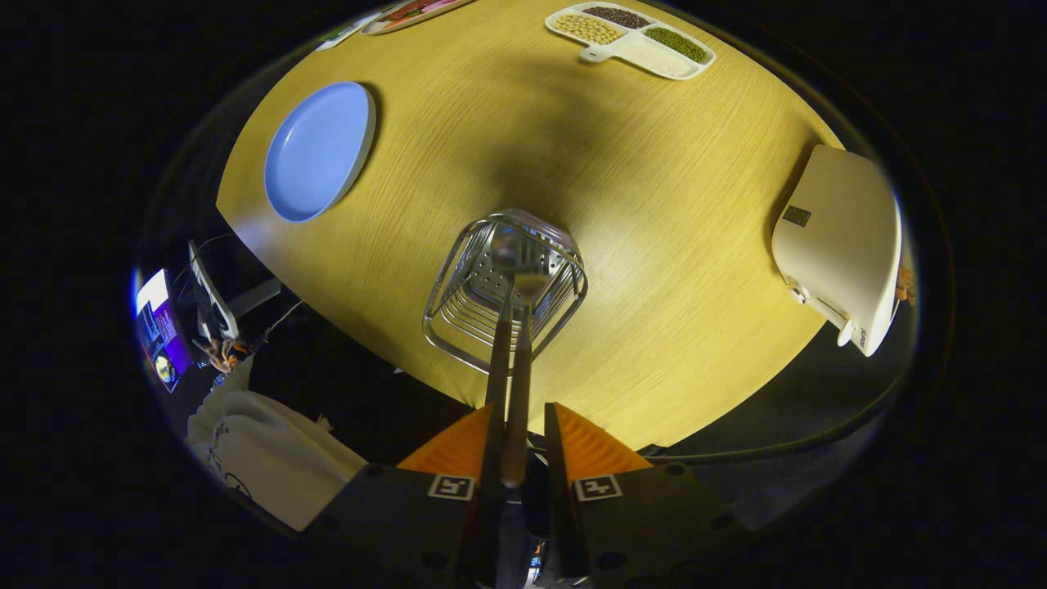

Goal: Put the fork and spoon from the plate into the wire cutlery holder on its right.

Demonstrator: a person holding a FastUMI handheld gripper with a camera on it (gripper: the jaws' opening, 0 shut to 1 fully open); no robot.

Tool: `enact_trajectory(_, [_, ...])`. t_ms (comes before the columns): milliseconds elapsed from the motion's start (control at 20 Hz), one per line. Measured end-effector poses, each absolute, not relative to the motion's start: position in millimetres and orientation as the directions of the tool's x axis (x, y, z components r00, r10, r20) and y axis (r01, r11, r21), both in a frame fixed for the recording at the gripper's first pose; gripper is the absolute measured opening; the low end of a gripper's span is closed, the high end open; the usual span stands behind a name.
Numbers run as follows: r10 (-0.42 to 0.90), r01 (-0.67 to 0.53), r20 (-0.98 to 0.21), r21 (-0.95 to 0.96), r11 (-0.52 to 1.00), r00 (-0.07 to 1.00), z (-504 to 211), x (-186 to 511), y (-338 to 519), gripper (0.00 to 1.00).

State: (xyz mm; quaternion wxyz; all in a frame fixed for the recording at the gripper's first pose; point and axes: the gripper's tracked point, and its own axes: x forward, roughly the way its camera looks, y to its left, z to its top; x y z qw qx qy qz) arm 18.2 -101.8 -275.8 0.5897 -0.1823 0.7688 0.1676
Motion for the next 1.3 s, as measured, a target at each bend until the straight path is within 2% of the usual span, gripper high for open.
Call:
enact_trajectory(50, [-0.069,-0.474,-0.973,0.045,0.879,-0.219,-274.6,19.4,-99.3,0.37])
enact_trajectory(100, [-0.055,-0.474,-0.978,0.049,0.879,-0.202,-272.8,19.8,-97.3,0.54])
enact_trajectory(150, [-0.039,-0.473,-0.982,0.054,0.880,-0.184,-270.0,19.4,-95.3,0.61])
enact_trajectory(200, [-0.012,-0.466,-0.986,0.068,0.882,-0.166,-266.4,18.2,-91.8,0.76])
enact_trajectory(250, [0.027,-0.449,-0.989,0.090,0.889,-0.143,-262.1,17.3,-85.8,0.82])
enact_trajectory(300, [0.069,-0.424,-0.992,0.108,0.899,-0.106,-256.2,18.9,-79.5,0.96])
enact_trajectory(350, [0.097,-0.405,-0.993,0.116,0.907,-0.066,-247.2,18.4,-78.3,1.00])
enact_trajectory(550, [0.187,-0.324,-0.969,0.127,0.938,0.162,-205.0,16.4,-75.6,0.98])
enact_trajectory(750, [0.221,-0.208,-0.869,0.140,0.968,0.444,-159.3,12.5,-77.0,1.00])
enact_trajectory(850, [0.198,-0.162,-0.793,0.127,0.979,0.577,-135.0,6.2,-80.4,1.00])
enact_trajectory(1000, [0.153,-0.082,-0.687,0.135,0.987,0.711,-102.8,-13.1,-78.7,1.00])
enact_trajectory(1300, [0.018,0.054,-0.404,0.164,0.985,0.914,-26.7,-18.2,-92.1,1.00])
